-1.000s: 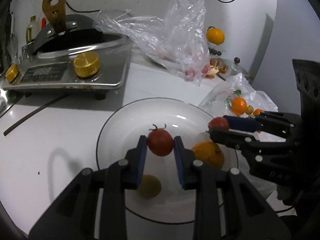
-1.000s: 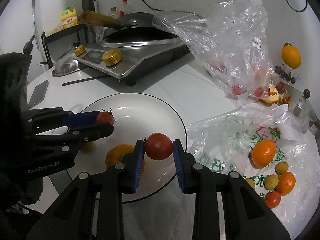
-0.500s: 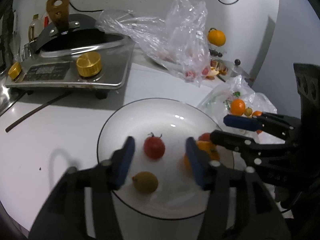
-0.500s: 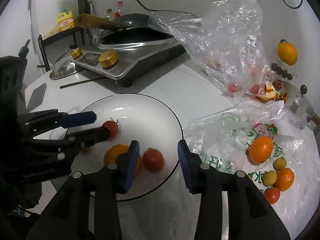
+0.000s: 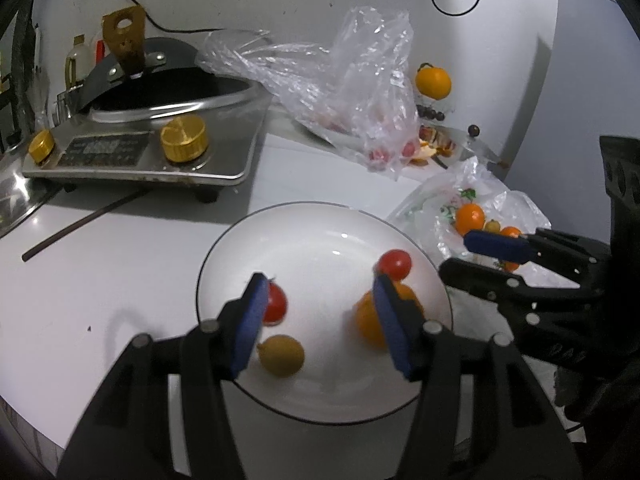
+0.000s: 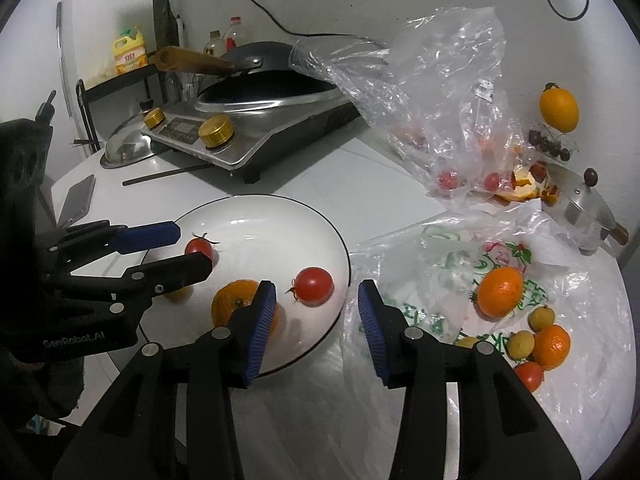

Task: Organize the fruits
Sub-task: 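Withdraw both open tools from the plate toward the bag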

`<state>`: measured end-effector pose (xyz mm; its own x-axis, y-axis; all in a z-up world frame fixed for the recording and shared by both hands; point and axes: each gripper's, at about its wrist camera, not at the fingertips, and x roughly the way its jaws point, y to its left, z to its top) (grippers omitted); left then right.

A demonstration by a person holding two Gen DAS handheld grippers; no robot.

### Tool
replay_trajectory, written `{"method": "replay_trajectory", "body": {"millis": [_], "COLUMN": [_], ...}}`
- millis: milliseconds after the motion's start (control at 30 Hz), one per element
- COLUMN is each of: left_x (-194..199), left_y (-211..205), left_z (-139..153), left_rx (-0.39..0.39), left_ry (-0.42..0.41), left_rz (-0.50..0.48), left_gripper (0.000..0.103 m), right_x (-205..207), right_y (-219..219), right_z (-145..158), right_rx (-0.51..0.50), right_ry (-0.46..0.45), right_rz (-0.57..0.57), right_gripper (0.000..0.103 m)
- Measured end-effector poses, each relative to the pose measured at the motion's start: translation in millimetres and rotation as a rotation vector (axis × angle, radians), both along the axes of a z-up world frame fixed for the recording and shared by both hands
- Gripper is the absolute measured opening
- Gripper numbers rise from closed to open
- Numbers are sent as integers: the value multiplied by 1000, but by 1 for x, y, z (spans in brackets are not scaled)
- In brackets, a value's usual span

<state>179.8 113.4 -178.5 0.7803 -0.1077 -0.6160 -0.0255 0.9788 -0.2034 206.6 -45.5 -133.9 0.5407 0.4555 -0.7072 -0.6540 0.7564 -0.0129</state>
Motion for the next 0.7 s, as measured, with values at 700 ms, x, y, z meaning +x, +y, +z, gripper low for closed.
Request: {"method": "replay_trajectory", "body": {"millis": [700], "left_x": [-9], "left_y": [-40], "left_z": [19], "left_rx": [22], "left_ry": [-44], "left_rz": [-12], "left_gripper": [76], "right_x": [-13], "right_y": [-57], "right_z": [15], "right_rx": [52], "right_ry": [-35], "right_rz": [-71], "right_gripper": [46]}}
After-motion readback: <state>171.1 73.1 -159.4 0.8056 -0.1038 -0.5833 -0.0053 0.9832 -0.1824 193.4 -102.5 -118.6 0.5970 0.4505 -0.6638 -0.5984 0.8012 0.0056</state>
